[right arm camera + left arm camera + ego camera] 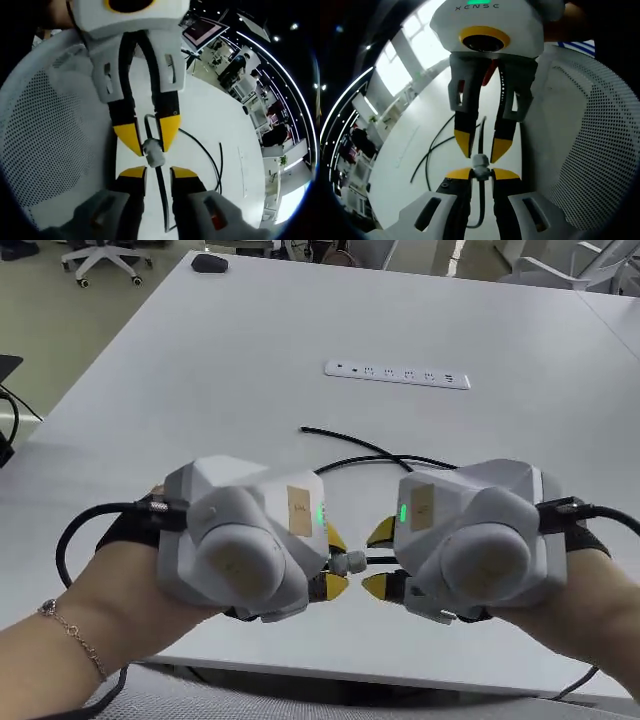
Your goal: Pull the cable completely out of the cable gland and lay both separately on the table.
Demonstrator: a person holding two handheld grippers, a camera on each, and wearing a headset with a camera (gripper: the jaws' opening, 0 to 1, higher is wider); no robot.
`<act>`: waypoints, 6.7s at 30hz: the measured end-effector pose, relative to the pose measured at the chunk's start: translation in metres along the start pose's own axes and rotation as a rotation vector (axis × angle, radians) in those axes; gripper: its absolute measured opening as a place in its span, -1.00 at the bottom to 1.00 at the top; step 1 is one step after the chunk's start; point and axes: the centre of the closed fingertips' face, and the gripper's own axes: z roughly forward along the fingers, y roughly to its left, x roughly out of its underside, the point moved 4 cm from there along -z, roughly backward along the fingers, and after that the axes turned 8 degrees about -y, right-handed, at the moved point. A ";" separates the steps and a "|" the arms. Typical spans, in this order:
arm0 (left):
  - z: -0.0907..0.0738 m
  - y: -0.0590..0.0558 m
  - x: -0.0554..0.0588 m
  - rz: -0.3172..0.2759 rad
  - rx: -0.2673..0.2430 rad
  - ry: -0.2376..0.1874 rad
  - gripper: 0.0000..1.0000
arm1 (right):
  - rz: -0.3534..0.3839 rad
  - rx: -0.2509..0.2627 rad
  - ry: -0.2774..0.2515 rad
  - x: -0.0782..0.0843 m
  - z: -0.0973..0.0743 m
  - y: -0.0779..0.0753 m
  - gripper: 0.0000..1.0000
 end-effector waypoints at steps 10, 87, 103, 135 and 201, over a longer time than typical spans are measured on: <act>0.000 -0.002 0.003 0.017 0.011 0.008 -0.68 | -0.043 0.000 0.040 0.003 -0.001 0.001 -0.93; 0.000 0.005 0.006 0.181 -0.059 0.091 -0.68 | 0.166 0.063 -0.032 -0.001 -0.021 -0.006 -0.79; 0.001 0.002 0.002 0.257 -0.044 0.104 -0.68 | 0.139 0.057 -0.008 -0.002 -0.012 -0.002 -0.94; -0.004 0.013 0.013 0.213 -0.090 0.142 -0.68 | 0.207 0.154 0.224 0.093 -0.057 -0.012 -0.94; -0.004 0.011 0.011 0.214 -0.093 0.141 -0.68 | 0.191 0.154 -0.009 0.006 -0.004 -0.006 -0.94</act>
